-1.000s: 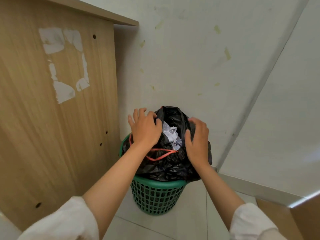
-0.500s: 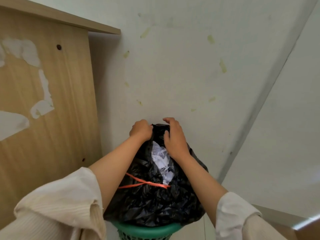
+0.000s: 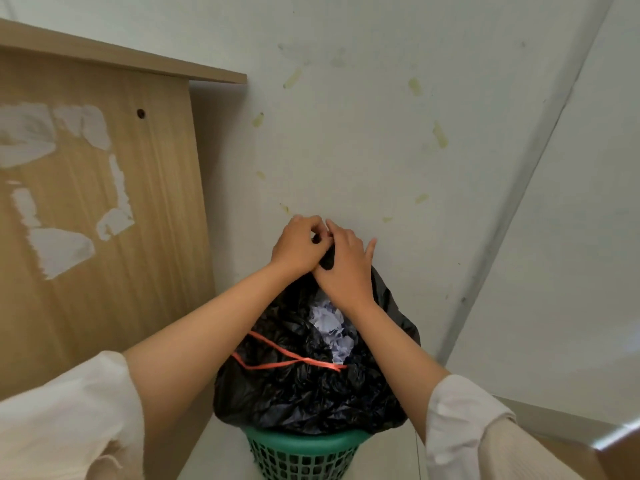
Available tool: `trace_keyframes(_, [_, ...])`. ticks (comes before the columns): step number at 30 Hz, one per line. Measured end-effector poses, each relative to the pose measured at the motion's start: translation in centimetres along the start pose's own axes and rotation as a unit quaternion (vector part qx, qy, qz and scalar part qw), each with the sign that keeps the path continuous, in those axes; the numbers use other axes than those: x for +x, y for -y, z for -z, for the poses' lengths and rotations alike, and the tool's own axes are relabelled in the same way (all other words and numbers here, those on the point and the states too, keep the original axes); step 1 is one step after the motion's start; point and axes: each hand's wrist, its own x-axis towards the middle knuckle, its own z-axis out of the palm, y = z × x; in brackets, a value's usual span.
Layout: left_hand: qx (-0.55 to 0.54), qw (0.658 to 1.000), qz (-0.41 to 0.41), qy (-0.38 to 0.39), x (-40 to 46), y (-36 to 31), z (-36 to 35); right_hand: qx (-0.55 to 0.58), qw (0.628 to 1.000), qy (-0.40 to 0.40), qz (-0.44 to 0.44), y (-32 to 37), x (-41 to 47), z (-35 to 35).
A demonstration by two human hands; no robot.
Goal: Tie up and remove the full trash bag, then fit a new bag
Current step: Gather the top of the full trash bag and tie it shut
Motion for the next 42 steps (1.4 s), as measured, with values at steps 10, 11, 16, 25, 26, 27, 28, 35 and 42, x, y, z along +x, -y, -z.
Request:
trace_keyframes(10, [-0.310,0.947,0.012,-0.087,-4.3,-6.7,4.6,0.017,0.996,-0.065,0.059,3.9,-0.3,4.0])
trace_keyframes(11, [-0.343,0.935,0.017,-0.092,-4.7,-7.0,4.8,0.006,0.996,-0.051,0.079,4.0,-0.5,4.3])
trace_keyframes(16, [-0.454,0.880,0.044,-0.134,-5.2,-9.7,6.7,-0.008,0.997,0.020,0.073,3.7,-1.9,5.2])
trace_keyframes(25, [-0.395,0.902,-0.035,-0.171,-6.2,-13.8,10.9,-0.064,0.992,0.109,0.018,0.6,-6.8,4.5])
trace_keyframes(26, [-0.390,0.904,-0.036,-0.174,-6.2,-13.8,10.9,-0.055,0.992,0.110,0.016,0.5,-7.2,4.4])
trace_keyframes(27, [-0.382,0.906,-0.036,-0.178,-6.2,-13.8,10.9,-0.046,0.993,0.112,0.013,0.3,-7.5,4.4])
trace_keyframes(28, [-0.372,0.909,-0.037,-0.184,-6.2,-13.7,11.0,-0.038,0.993,0.114,0.011,0.1,-7.7,4.4])
trace_keyframes(35, [-0.222,0.938,-0.045,-0.263,-4.0,-10.1,10.6,0.080,0.985,0.153,-0.020,0.0,-9.0,5.1])
trace_keyframes(42, [-0.171,0.955,0.066,-0.232,-2.0,-4.1,11.5,-0.009,0.974,0.203,0.099,-0.9,-11.2,7.5])
